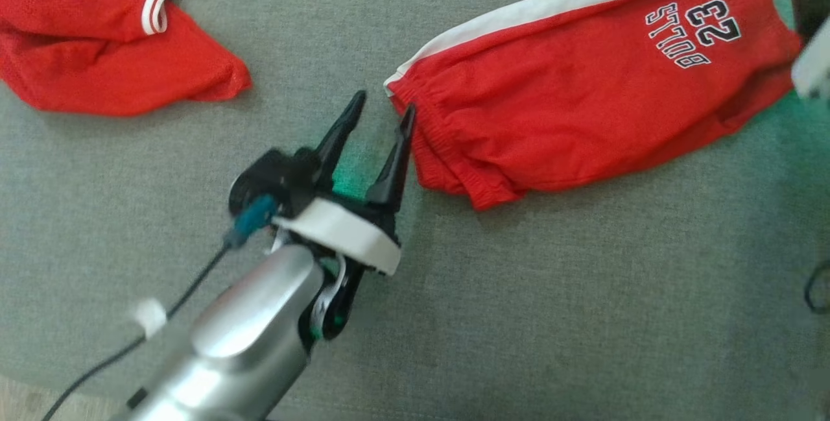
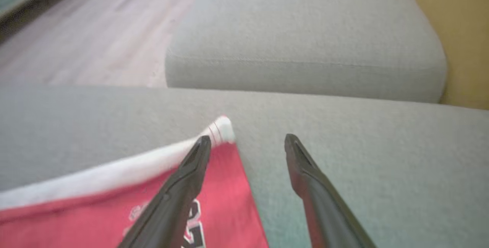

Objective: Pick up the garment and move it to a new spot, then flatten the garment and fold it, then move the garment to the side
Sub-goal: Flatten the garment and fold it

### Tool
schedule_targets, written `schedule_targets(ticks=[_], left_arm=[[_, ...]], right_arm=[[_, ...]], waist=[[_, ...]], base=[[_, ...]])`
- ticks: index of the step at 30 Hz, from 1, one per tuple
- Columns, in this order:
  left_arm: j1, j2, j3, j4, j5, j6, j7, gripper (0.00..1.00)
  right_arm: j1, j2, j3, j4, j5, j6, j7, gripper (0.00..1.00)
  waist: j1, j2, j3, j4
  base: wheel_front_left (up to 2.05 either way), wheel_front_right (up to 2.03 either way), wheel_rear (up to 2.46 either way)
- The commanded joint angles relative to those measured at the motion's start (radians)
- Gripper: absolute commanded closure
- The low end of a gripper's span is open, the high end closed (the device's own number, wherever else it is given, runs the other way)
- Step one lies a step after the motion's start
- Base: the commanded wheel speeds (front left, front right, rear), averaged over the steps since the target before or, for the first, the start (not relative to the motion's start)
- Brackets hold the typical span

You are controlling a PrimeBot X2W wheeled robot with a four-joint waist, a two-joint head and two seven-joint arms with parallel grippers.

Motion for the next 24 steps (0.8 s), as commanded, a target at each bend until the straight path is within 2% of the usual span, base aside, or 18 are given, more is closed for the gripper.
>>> schedule_targets(ticks=[1, 5, 8, 11, 14, 16, 17, 18, 20, 24], left_arm=[[0.002, 0.03, 0.035, -0.034, 0.012, 0.011, -0.012, 0.0], [0.044, 0.058, 0.058, -0.121, 0.104, 0.093, -0.039, 0.0], [0.069, 0.053, 0.107, -0.202, 0.21, 0.144, -0.045, 0.0], [0.131, 0.021, 0.186, -0.297, 0.353, 0.158, -0.046, 0.0], [0.186, -0.01, 0.232, -0.33, 0.415, 0.133, -0.046, 0.0], [0.219, -0.027, 0.258, -0.334, 0.448, 0.112, -0.046, 0.0], [0.235, -0.034, 0.271, -0.333, 0.462, 0.101, -0.046, 0.0], [0.252, -0.041, 0.284, -0.331, 0.475, 0.091, -0.046, 0.0], [0.283, -0.053, 0.31, -0.325, 0.498, 0.071, -0.046, 0.0], [0.353, -0.071, 0.363, -0.311, 0.529, 0.028, -0.046, 0.0]], right_arm=[[0.002, 0.004, 0.02, -0.039, 0.001, 0.007, 0.007, 0.0], [0.048, -0.015, 0.025, -0.043, -0.007, 0.007, 0.023, 0.0], [0.052, -0.01, 0.018, -0.016, -0.019, 0.007, 0.031, 0.0], [0.026, -0.005, 0.013, 0.054, -0.058, 0.007, 0.04, 0.0], [0.004, 0.015, 0.007, 0.122, -0.071, 0.007, 0.072, 0.0], [0.002, 0.04, 0.019, 0.163, -0.04, 0.007, 0.115, 0.0], [0.002, 0.049, 0.029, 0.174, -0.019, 0.007, 0.131, 0.58], [0.003, 0.055, 0.035, 0.181, 0.0, 0.007, 0.143, 1.0], [0.009, 0.062, 0.046, 0.184, 0.036, 0.007, 0.149, 1.0], [0.039, 0.076, 0.002, 0.178, 0.09, 0.007, 0.092, 1.0]], waist=[[0.0001, 0.0, 0.0, -0.001], [0.0001, 0.0, 0.011, 0.003], [0.0001, 0.0, 0.028, 0.02], [0.0001, 0.0, 0.047, 0.039], [0.0001, 0.0, 0.048, 0.05], [0.0001, 0.0, 0.039, 0.053], [0.0001, 0.0, 0.033, 0.052], [0.0001, 0.0, 0.027, 0.05], [0.0001, 0.0, 0.012, 0.04], [0.0001, 0.0, -0.036, -0.001]], base=[[0.0, 0.0, 0.0], [0.0, 0.0, 0.0], [0.0, 0.0, 0.0], [0.0, 0.0, 0.0], [0.0, 0.0, 0.0], [0.0, 0.0, 0.0], [0.0, 0.0, 0.0], [0.0, 0.0, 0.0], [0.0, 0.0, 0.0], [0.0, 0.0, 0.0]])
